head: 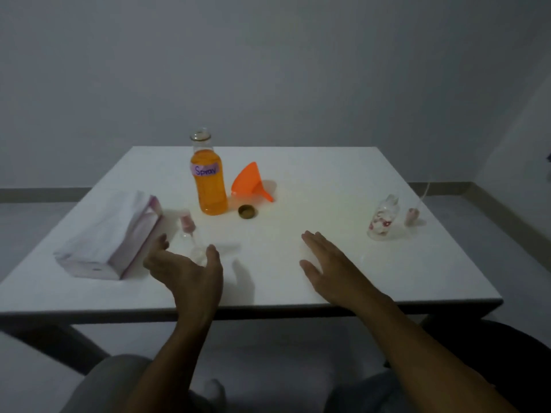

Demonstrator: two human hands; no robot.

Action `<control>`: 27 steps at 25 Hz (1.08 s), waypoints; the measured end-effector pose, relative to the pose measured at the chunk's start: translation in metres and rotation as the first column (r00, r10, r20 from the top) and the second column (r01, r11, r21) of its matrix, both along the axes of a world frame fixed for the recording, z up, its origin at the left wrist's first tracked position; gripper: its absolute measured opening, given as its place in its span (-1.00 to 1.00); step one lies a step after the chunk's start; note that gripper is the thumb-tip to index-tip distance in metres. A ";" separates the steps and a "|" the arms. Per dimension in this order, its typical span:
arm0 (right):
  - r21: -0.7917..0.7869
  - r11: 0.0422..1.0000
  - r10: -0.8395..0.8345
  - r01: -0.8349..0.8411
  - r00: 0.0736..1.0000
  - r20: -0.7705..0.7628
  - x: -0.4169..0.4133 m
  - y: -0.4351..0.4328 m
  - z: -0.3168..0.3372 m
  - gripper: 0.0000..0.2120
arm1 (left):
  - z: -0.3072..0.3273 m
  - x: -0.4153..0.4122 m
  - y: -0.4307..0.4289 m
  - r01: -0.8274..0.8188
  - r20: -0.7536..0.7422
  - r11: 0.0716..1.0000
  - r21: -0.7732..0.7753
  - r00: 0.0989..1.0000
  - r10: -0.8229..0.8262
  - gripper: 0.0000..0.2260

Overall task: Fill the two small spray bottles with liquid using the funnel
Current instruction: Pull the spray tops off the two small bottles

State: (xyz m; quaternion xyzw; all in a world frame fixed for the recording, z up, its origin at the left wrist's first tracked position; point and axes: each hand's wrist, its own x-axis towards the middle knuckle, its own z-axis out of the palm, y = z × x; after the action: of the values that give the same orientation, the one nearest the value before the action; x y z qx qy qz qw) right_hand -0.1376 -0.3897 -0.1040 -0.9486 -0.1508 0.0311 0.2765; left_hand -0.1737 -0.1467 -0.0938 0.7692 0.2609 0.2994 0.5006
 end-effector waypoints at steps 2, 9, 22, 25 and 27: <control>-0.124 0.992 0.039 -0.038 0.999 0.011 0.006 0.003 -0.006 -0.45 | -0.004 0.008 0.010 0.046 -0.101 0.998 -0.042 0.994 -0.050 -0.30; -0.058 0.998 -0.023 0.027 0.998 0.059 0.017 0.003 -0.002 -0.52 | 0.005 0.049 0.017 0.486 -0.072 0.872 0.054 0.873 -0.482 -0.72; 0.544 0.833 -0.116 0.101 0.993 -0.007 0.052 0.014 0.031 -0.85 | 0.003 0.098 -0.021 0.831 -0.227 0.479 0.284 0.543 -0.808 -0.61; 0.505 0.862 -0.110 0.039 0.988 0.112 0.055 0.011 0.035 -0.85 | 0.009 0.097 -0.023 0.872 -0.217 0.425 0.244 0.476 -0.852 -0.68; 0.477 0.878 -0.053 -0.036 0.984 0.171 0.054 0.007 0.040 -0.81 | 0.016 0.095 -0.025 0.902 -0.193 0.395 0.174 0.425 -0.884 -0.69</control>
State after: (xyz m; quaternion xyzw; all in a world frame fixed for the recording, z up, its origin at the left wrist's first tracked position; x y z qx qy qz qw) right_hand -0.0841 -0.3826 -0.0638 -0.8504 -0.1739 -0.0937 0.4877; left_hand -0.0790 -0.1715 -0.0777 0.8553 -0.2144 -0.0117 0.4715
